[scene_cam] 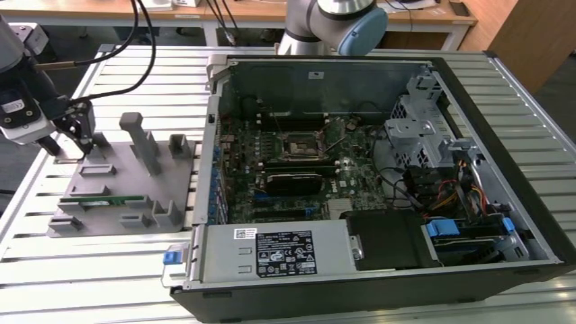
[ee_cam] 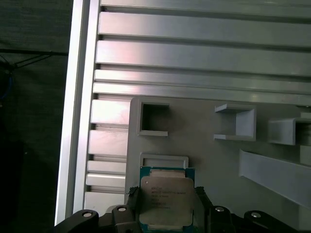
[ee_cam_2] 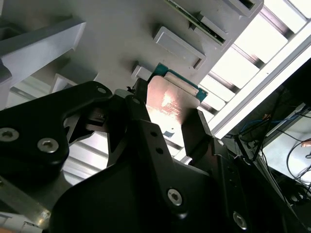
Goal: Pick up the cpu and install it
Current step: 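Pick up the cpu and move it towards the insertion slot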
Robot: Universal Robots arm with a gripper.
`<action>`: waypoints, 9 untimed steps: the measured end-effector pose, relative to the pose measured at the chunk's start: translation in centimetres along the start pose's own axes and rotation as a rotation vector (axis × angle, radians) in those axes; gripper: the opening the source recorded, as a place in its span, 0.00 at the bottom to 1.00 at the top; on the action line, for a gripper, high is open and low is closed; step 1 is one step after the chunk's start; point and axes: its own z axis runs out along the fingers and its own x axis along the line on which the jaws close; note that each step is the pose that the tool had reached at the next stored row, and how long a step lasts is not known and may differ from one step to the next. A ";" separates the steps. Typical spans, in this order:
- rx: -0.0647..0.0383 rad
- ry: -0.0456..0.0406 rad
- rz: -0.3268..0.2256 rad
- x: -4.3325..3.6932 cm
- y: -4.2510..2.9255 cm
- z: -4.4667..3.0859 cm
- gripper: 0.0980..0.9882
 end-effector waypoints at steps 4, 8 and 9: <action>0.000 -0.0001 0.000 0.00 0.01 -0.16 0.48; 0.000 -0.0001 0.000 0.00 0.02 -0.27 0.48; 0.000 0.0000 0.000 0.00 0.02 -0.30 0.48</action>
